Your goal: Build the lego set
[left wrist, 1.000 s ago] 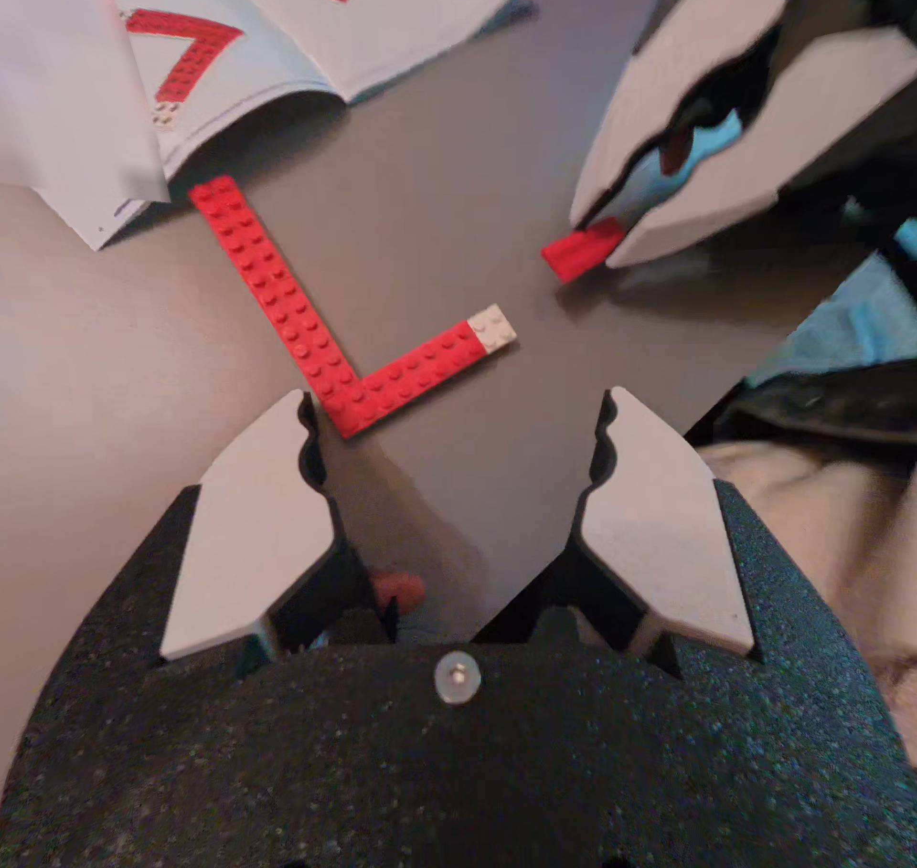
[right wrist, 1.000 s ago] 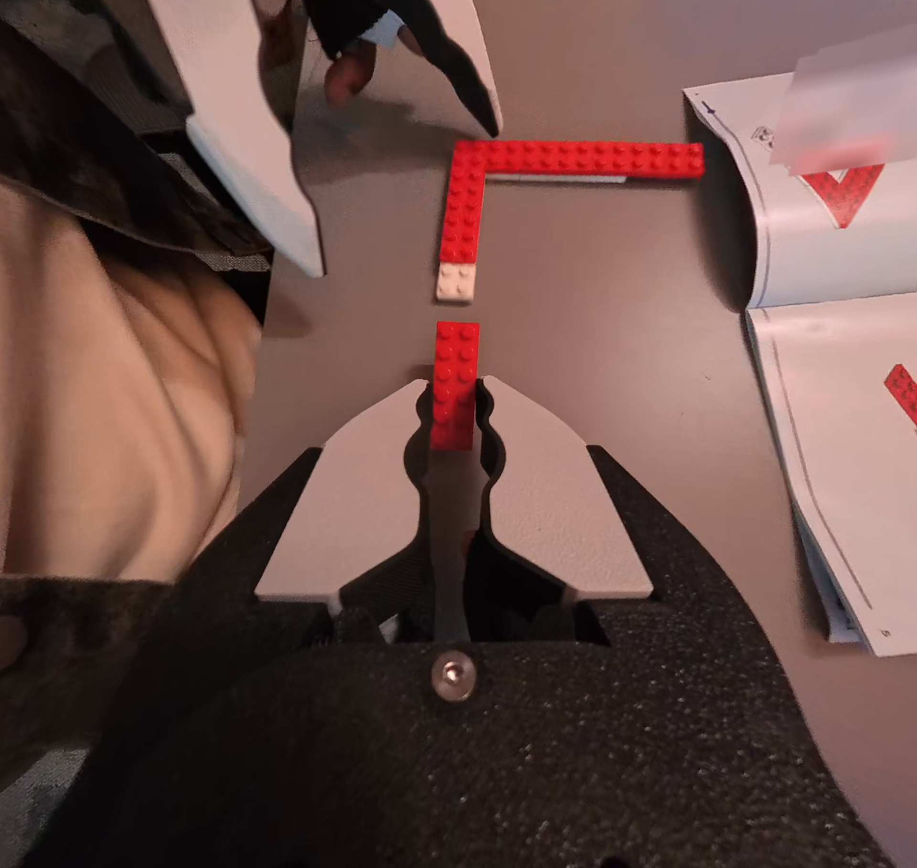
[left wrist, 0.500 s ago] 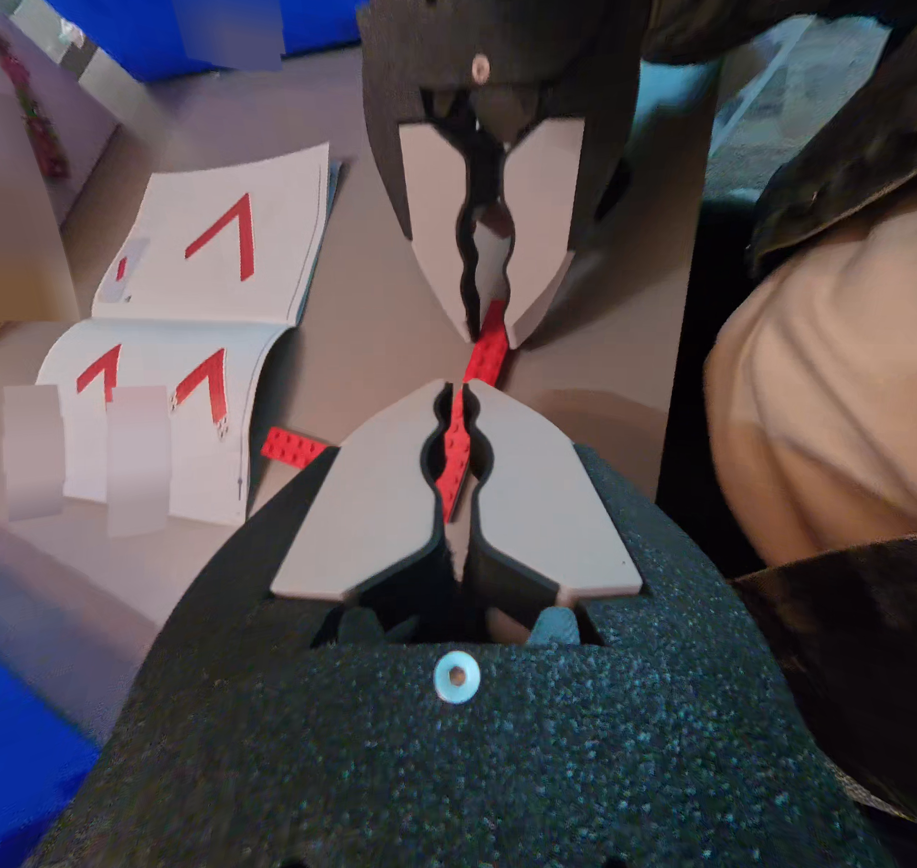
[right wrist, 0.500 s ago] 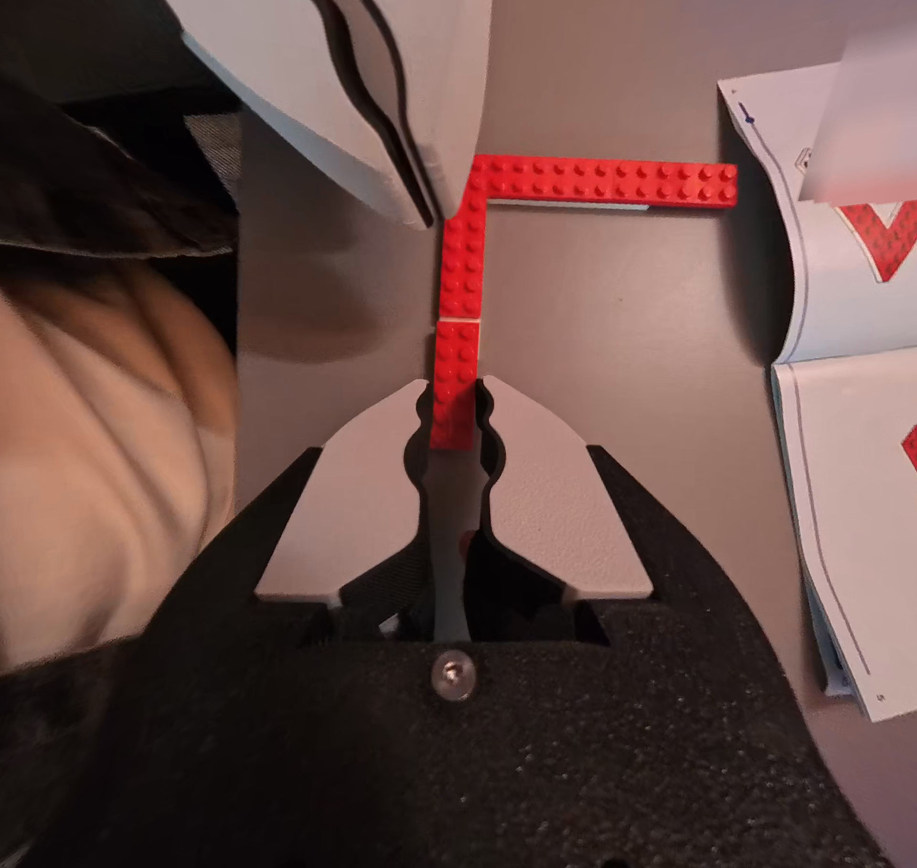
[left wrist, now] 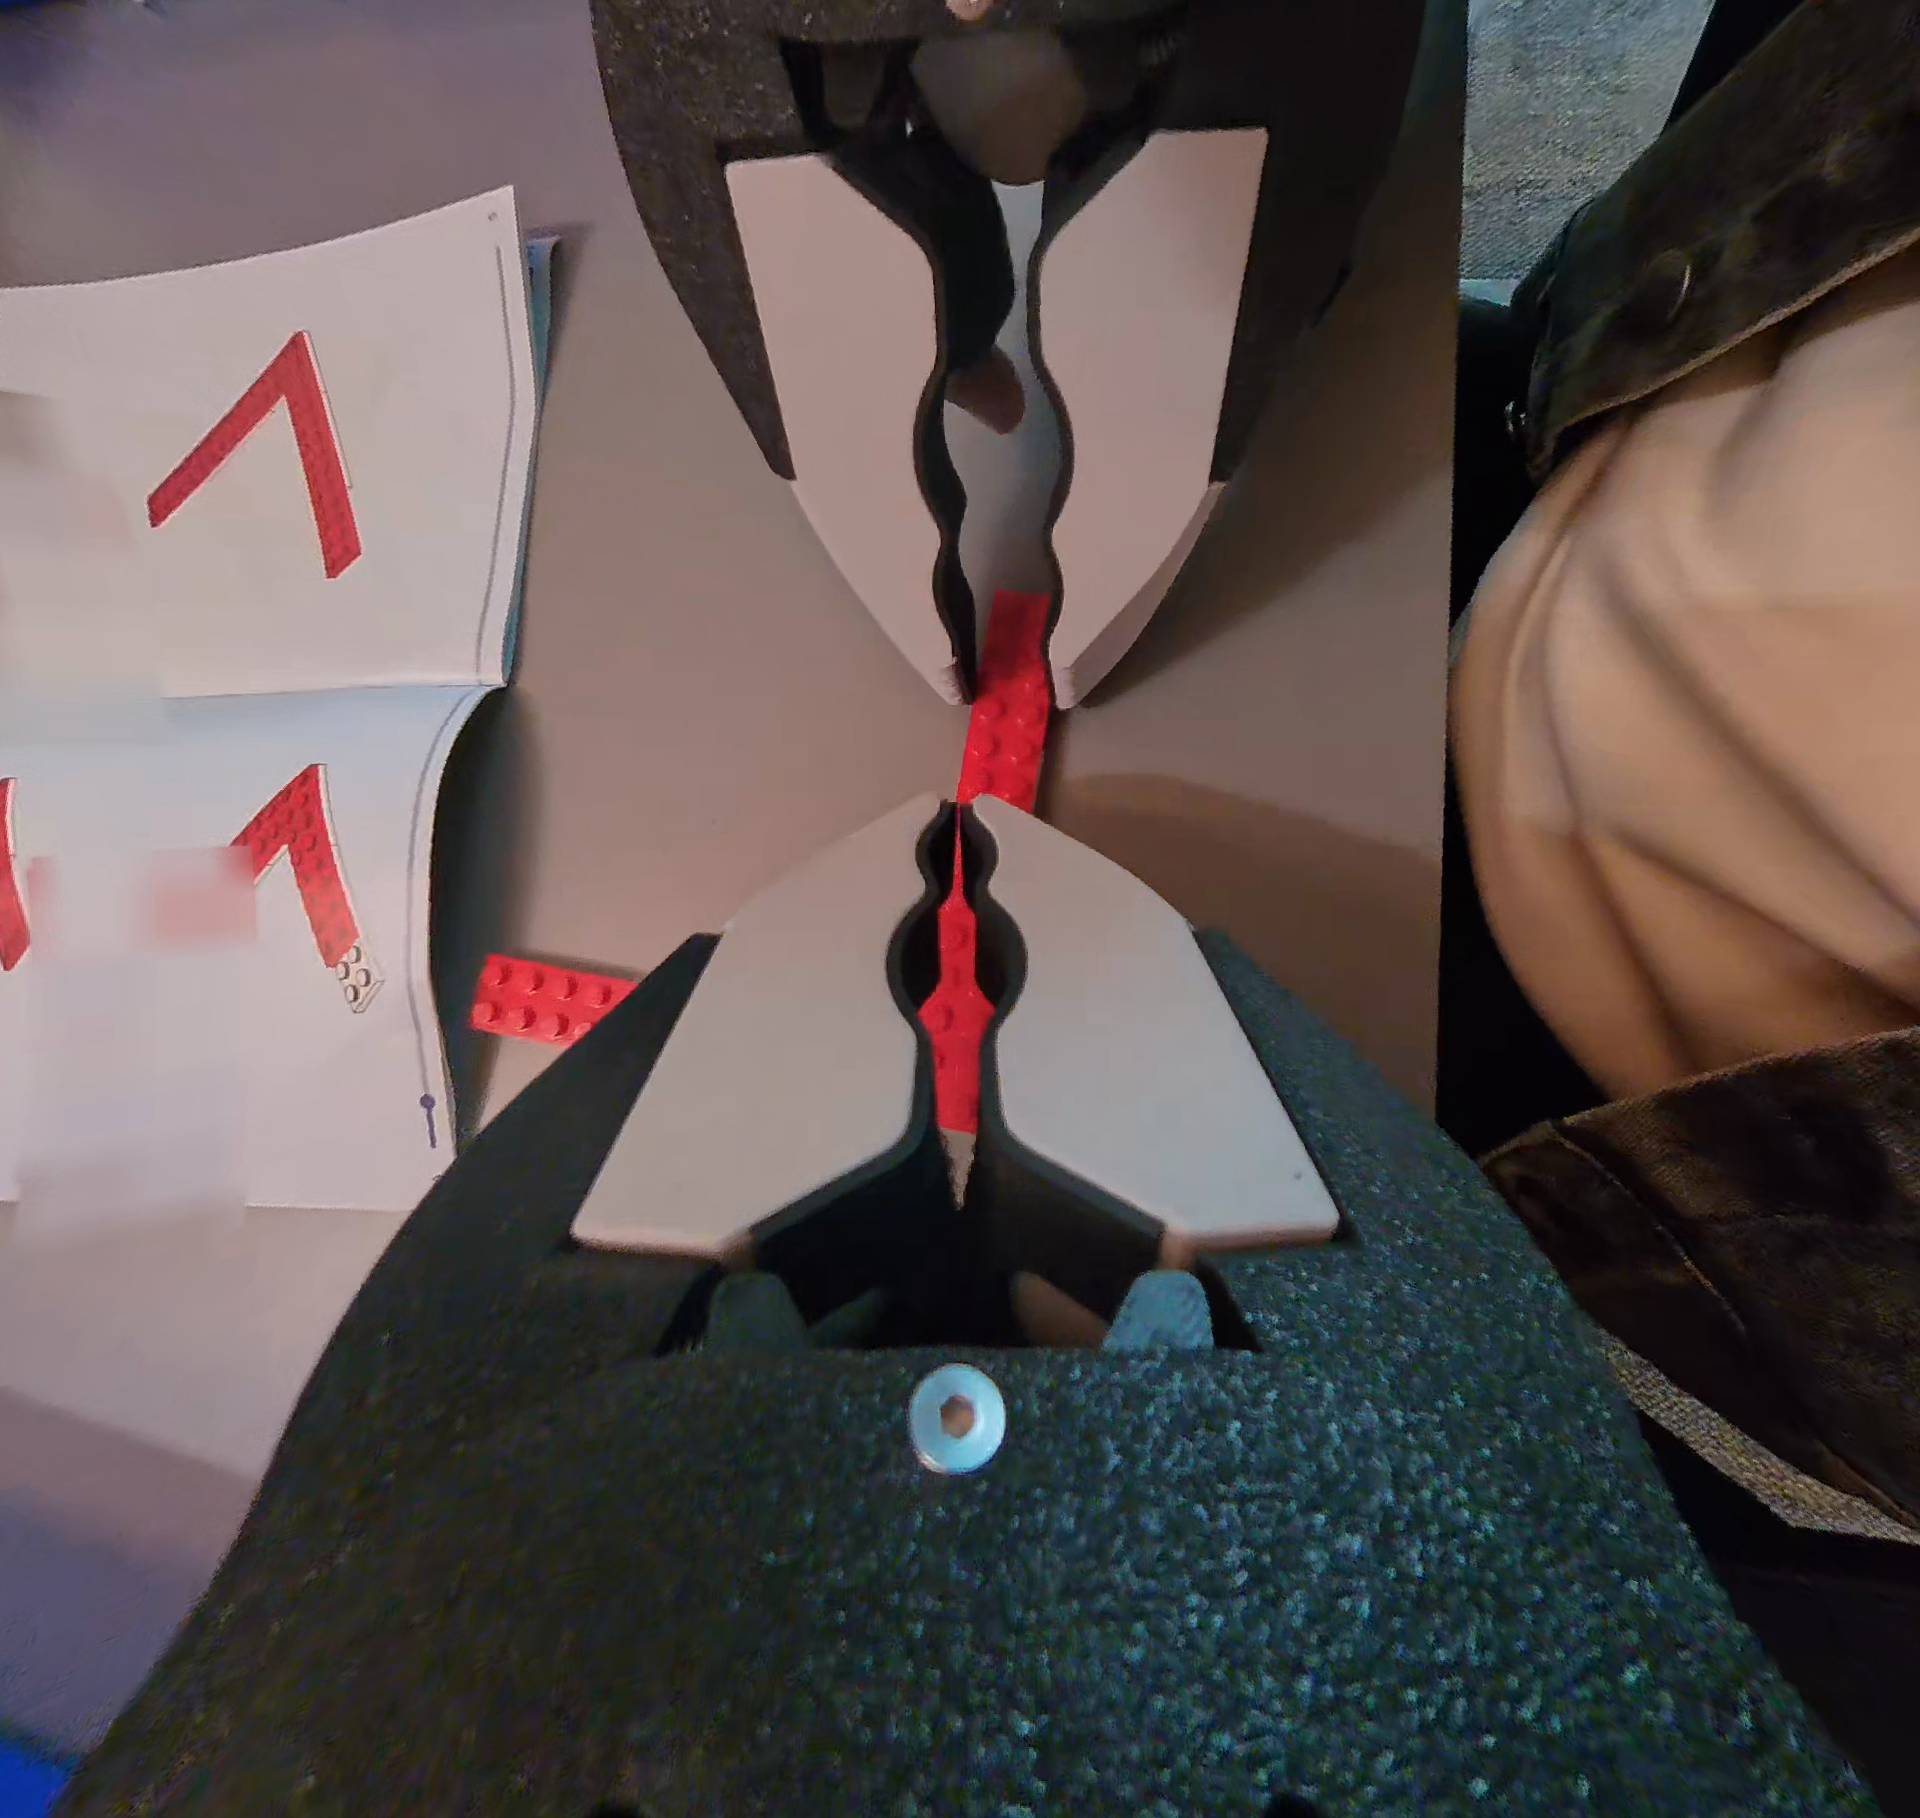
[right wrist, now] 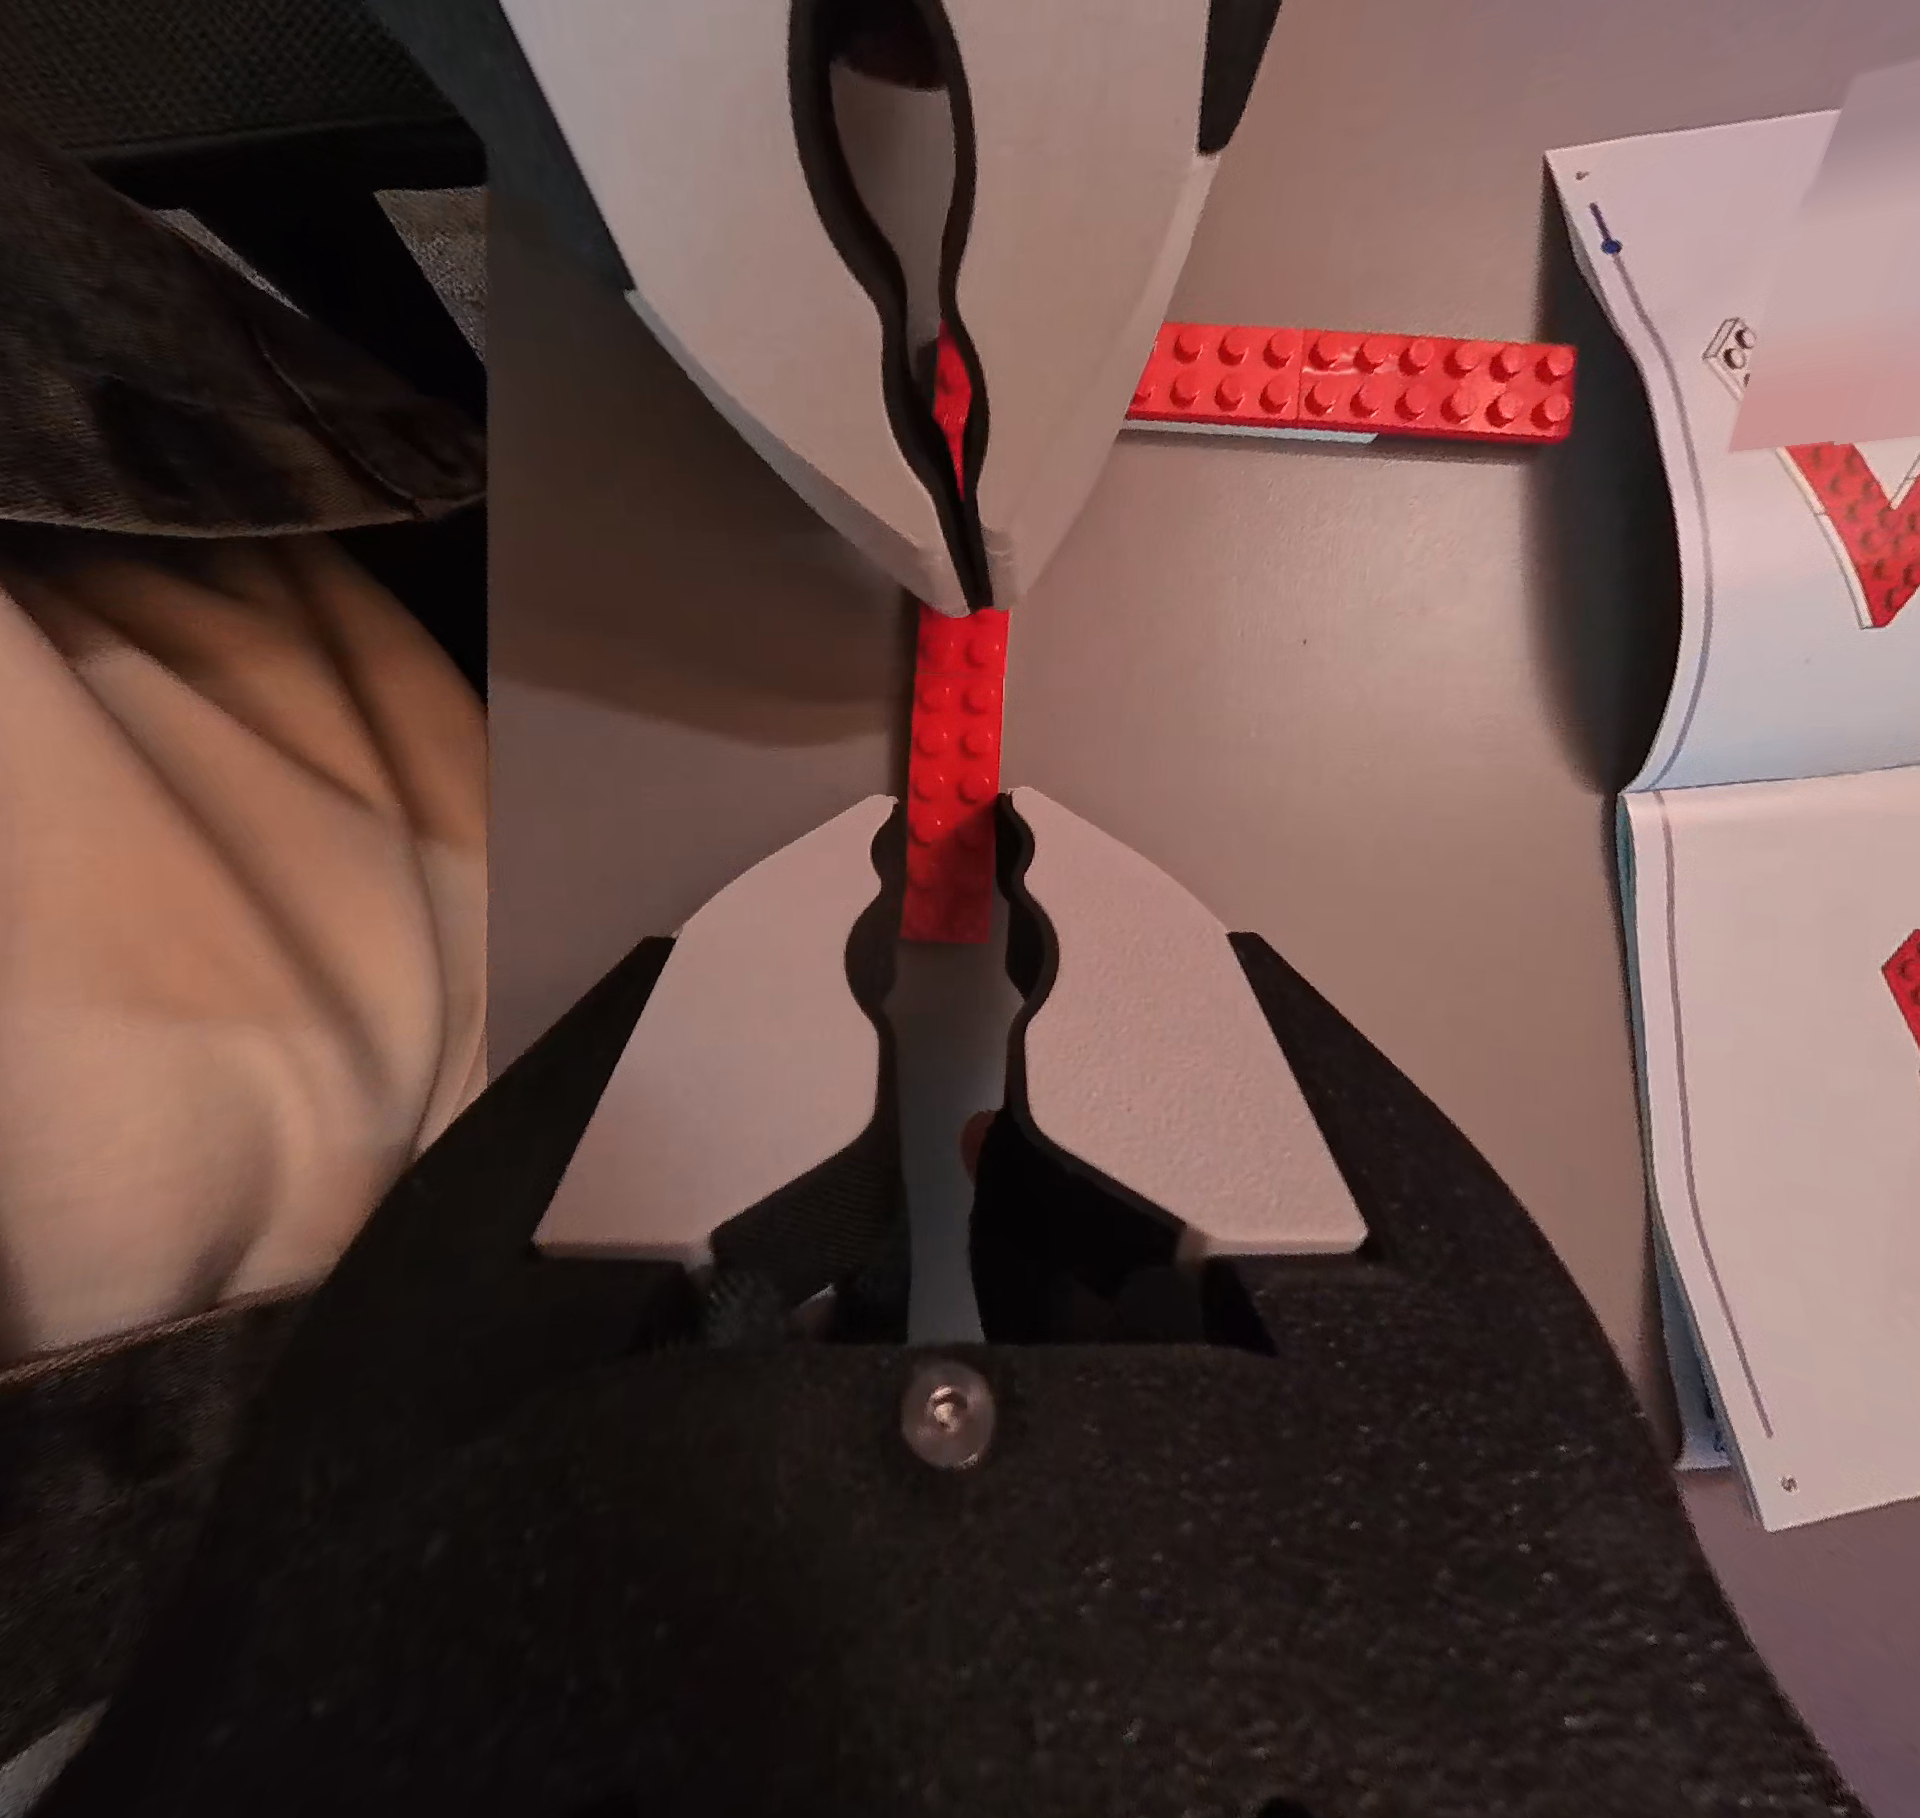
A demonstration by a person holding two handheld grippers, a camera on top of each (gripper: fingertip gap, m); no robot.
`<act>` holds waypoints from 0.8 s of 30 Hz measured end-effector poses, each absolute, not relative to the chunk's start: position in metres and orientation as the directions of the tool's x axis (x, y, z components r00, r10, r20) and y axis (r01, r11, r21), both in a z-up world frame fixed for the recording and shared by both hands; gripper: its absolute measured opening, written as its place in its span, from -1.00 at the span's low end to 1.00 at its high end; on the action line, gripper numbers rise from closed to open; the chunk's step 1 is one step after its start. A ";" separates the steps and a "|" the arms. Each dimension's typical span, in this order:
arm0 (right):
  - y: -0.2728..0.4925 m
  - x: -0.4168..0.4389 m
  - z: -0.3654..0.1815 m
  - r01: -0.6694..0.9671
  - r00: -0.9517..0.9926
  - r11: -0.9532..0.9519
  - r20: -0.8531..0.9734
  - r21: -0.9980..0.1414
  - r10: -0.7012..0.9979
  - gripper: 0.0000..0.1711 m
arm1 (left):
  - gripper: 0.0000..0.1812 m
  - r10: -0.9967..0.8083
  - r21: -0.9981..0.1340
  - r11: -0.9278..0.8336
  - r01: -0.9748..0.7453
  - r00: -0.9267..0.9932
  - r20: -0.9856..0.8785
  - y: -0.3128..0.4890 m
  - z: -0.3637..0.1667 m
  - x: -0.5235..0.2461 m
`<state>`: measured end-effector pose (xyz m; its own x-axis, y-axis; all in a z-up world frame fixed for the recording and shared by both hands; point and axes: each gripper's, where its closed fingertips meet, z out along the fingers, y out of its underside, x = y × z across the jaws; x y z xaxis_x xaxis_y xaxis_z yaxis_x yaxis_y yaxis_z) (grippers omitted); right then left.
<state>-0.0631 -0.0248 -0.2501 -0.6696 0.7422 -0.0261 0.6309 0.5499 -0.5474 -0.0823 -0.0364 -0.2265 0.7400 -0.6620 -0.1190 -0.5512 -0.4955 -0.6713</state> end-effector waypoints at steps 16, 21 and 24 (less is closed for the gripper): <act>-0.026 -0.064 -0.251 0.624 -0.680 0.561 -0.024 -0.544 0.733 -0.81 | -1.00 -0.646 -0.624 -0.619 -0.478 0.761 0.058 -0.033 -0.248 -0.067; -0.027 -0.064 -0.252 0.620 -0.682 0.560 -0.024 -0.550 0.731 -0.81 | -1.00 -0.598 -0.646 -0.670 -0.366 0.781 0.178 -0.034 -0.249 -0.067; -0.030 -0.065 -0.244 0.607 -0.677 0.532 -0.034 -0.590 0.735 -0.64 | -1.00 -0.587 -0.657 -0.667 -0.351 0.791 0.174 -0.033 -0.248 -0.066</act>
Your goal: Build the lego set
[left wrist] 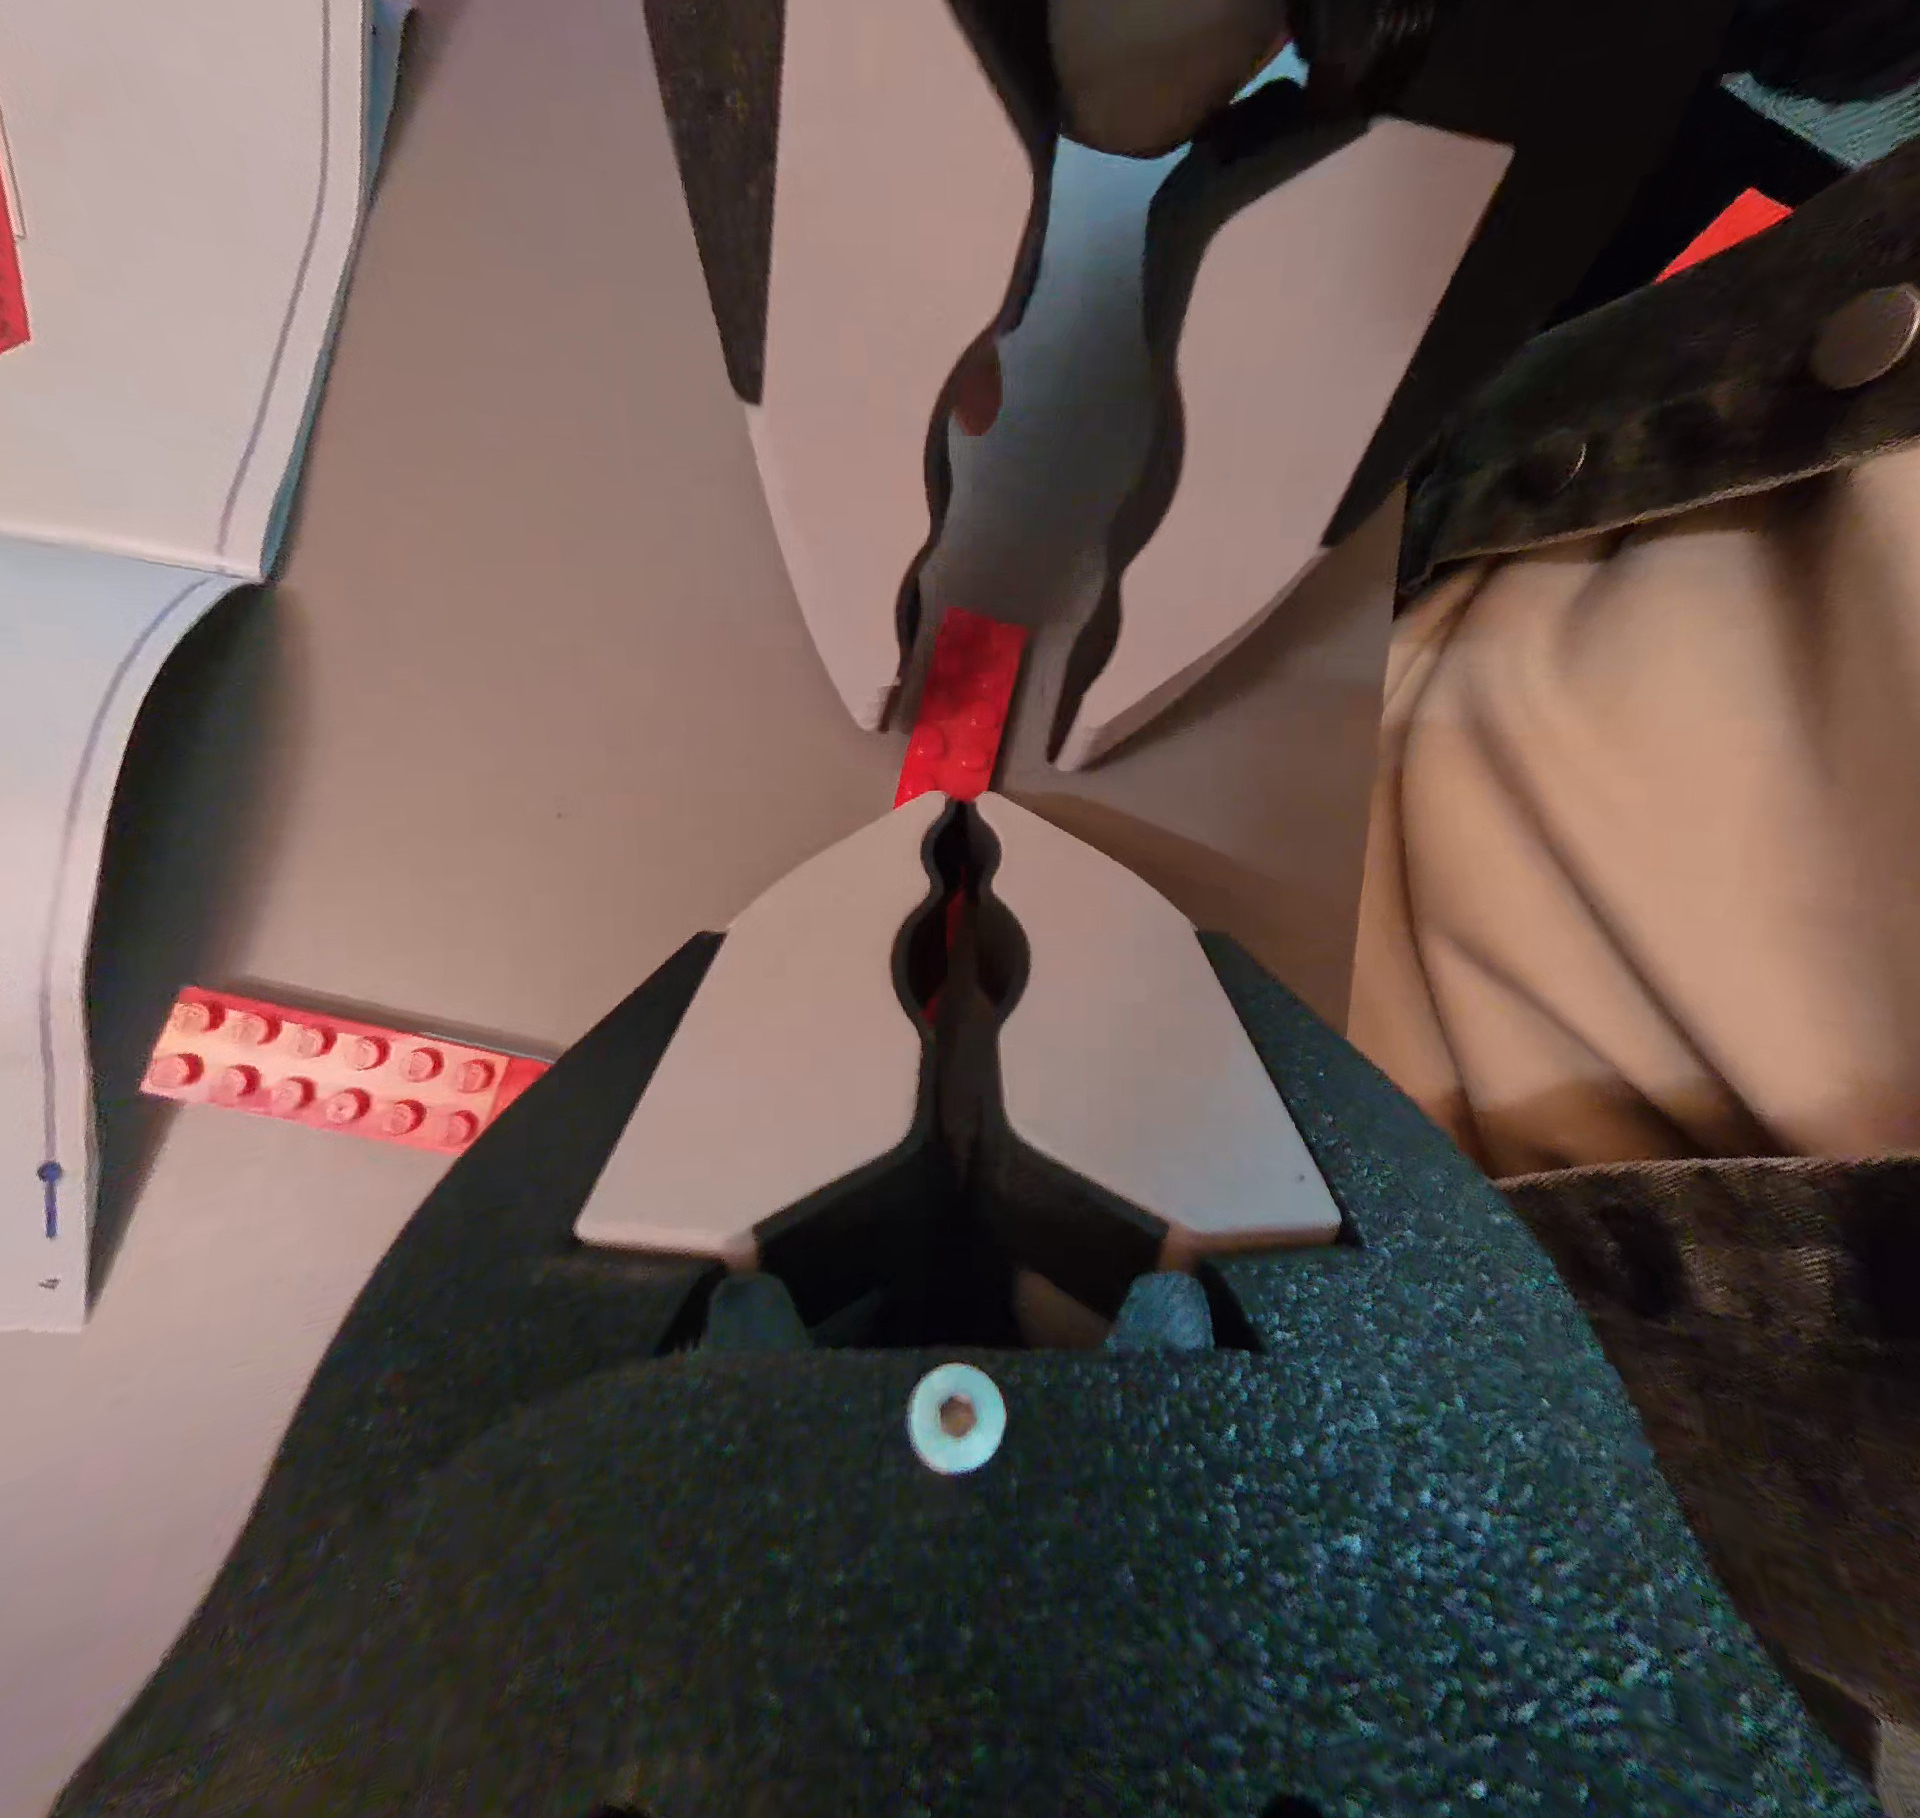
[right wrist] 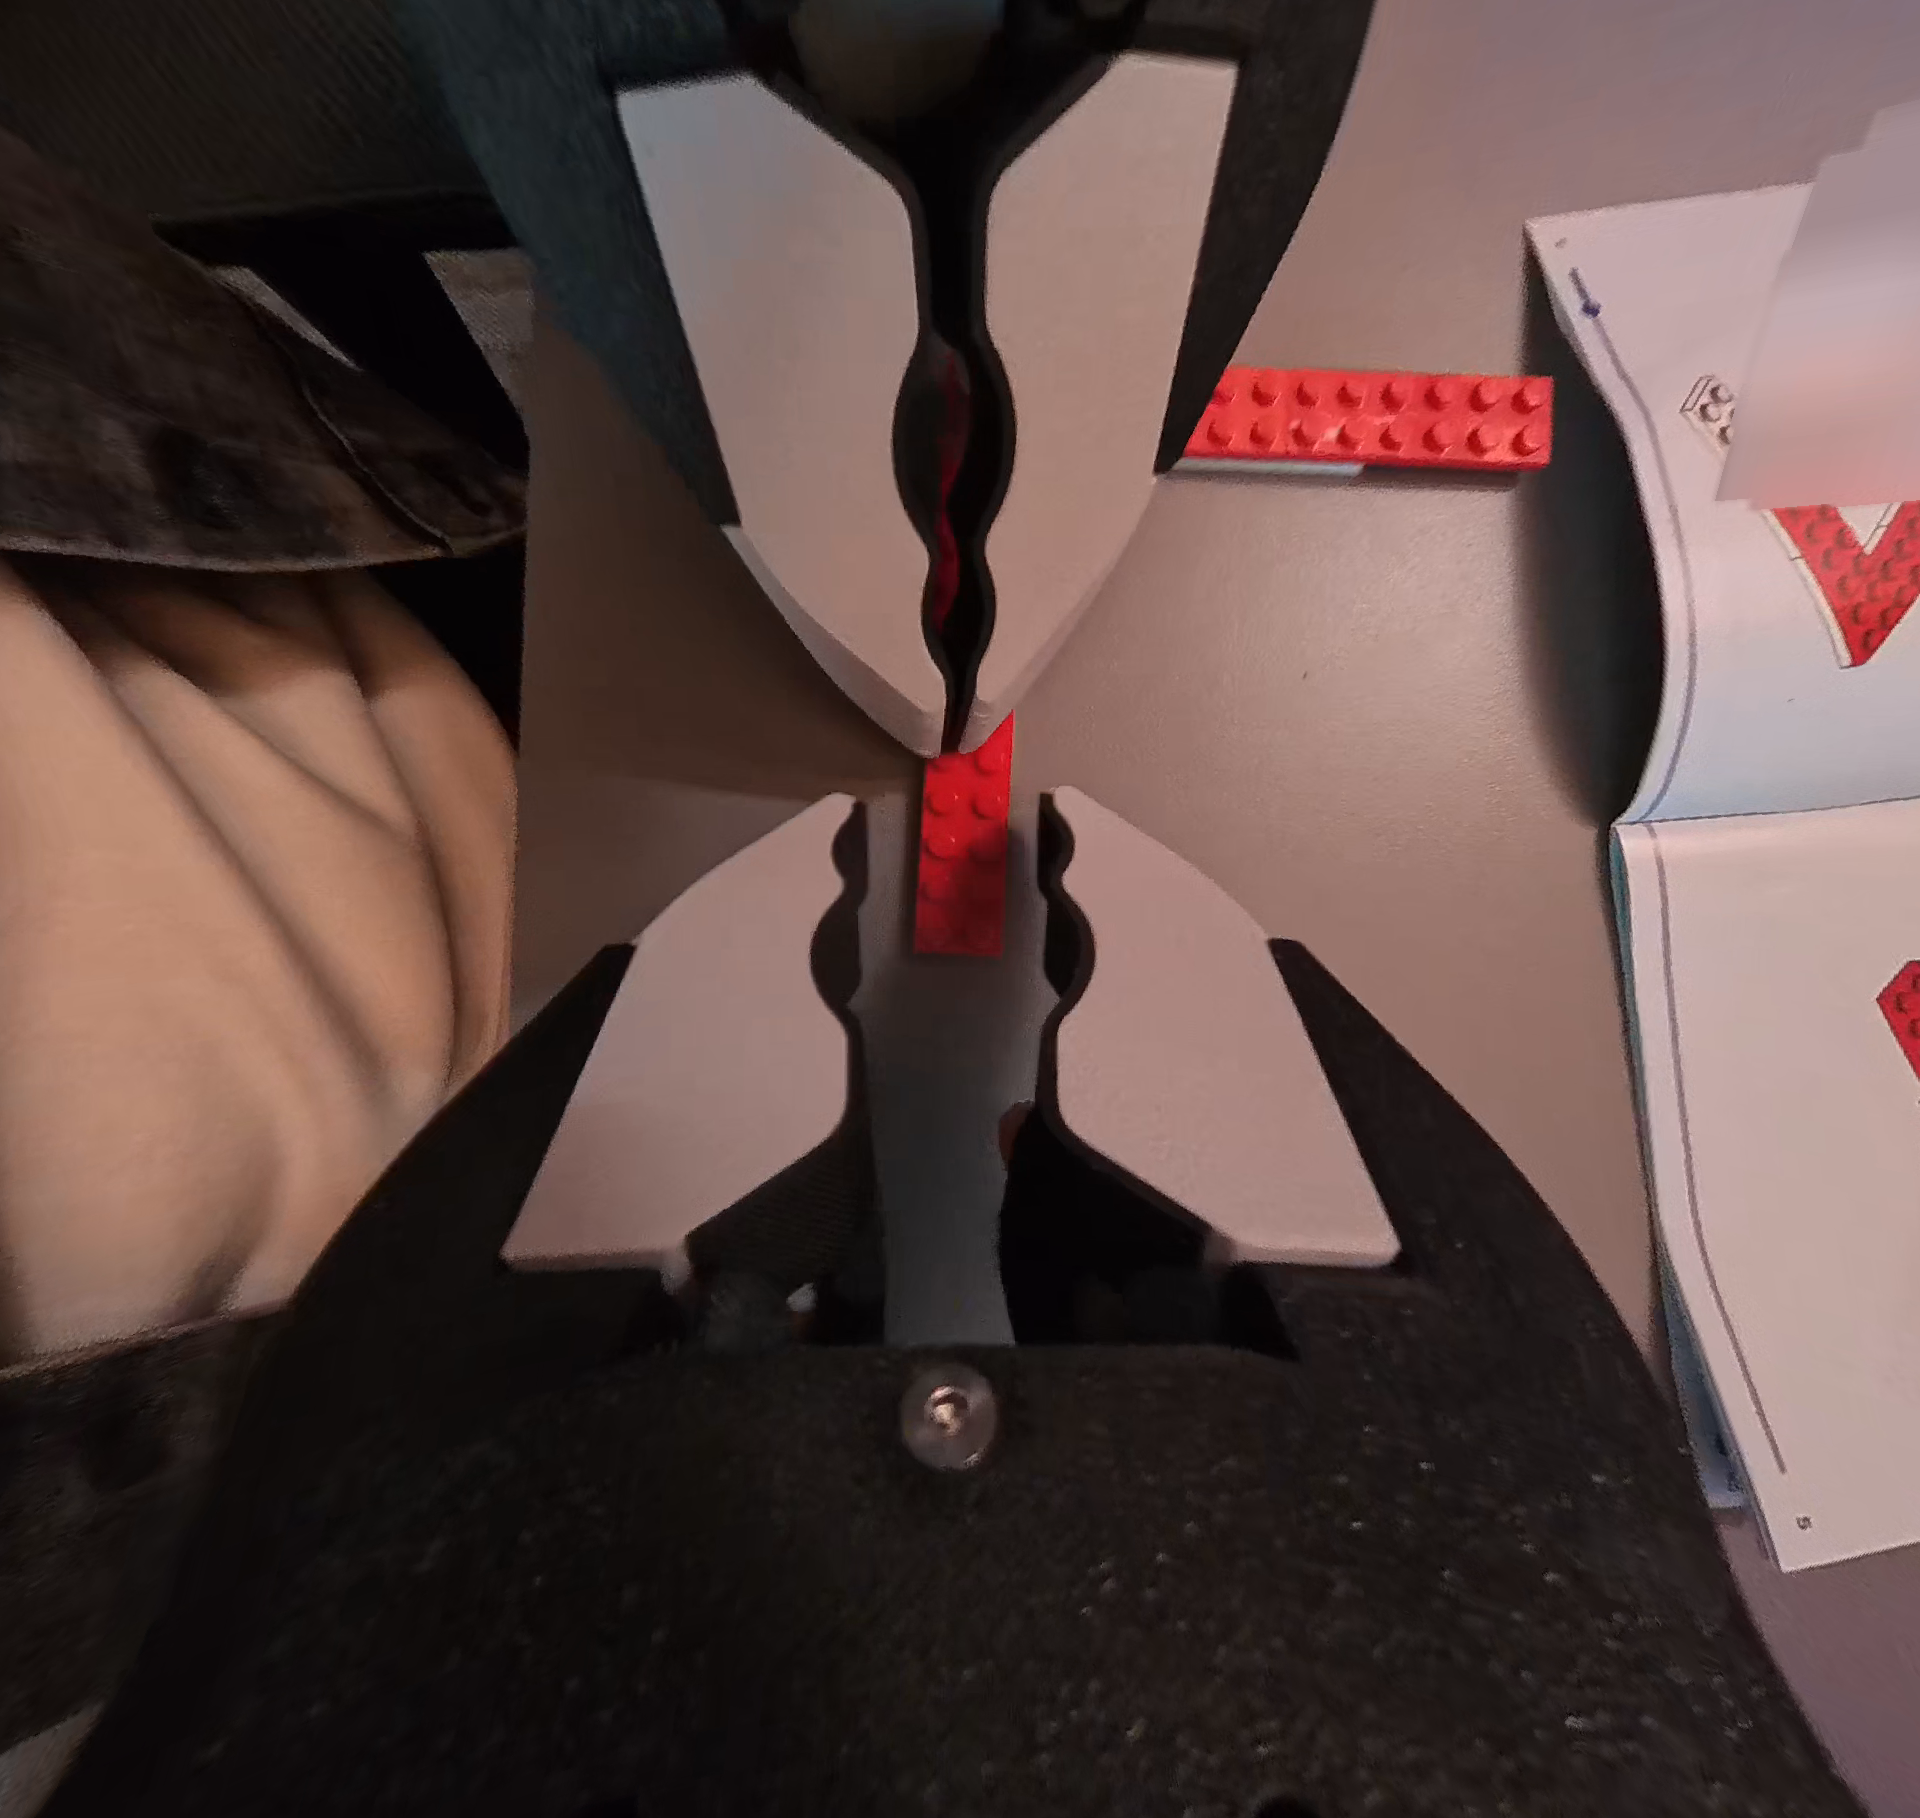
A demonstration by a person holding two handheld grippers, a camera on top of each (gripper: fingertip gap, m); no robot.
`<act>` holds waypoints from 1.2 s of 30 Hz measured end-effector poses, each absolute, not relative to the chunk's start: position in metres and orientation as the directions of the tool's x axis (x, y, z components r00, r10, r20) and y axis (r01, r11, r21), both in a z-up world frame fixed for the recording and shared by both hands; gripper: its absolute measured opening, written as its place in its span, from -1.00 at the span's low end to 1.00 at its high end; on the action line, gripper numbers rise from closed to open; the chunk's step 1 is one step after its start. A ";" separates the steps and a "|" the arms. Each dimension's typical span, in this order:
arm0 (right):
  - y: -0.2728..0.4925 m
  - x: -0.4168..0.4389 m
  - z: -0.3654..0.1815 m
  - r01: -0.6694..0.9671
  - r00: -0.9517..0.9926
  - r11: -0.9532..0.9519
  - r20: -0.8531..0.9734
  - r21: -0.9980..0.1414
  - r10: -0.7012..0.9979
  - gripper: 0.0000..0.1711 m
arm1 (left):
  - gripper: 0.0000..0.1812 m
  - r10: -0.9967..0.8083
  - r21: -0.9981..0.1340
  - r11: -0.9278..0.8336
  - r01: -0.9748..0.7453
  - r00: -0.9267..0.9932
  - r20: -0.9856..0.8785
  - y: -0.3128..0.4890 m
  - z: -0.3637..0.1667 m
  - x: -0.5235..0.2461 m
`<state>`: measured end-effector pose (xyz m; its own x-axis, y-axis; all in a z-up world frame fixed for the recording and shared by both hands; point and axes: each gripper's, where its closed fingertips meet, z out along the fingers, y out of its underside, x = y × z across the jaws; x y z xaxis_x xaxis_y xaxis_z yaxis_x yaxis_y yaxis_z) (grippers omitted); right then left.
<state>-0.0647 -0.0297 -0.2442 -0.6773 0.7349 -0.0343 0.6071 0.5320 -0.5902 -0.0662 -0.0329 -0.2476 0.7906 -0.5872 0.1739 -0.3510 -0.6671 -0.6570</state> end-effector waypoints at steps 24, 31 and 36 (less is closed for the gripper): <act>-0.023 -0.098 -0.200 0.134 -0.674 0.770 0.512 -0.624 0.533 -0.81 | -0.21 -0.029 -0.841 -0.312 0.442 0.880 0.473 -0.069 -0.190 -0.144; -0.027 -0.083 -0.171 -0.120 -0.572 0.853 0.738 -0.508 0.359 -0.81 | -0.33 -0.287 -0.668 -0.406 0.624 0.607 0.741 -0.039 -0.182 -0.106; -0.021 -0.076 -0.153 -0.136 -0.518 0.805 0.734 -0.577 0.439 -0.79 | -0.92 -0.492 -0.821 -0.278 0.498 0.660 0.567 -0.037 -0.156 -0.087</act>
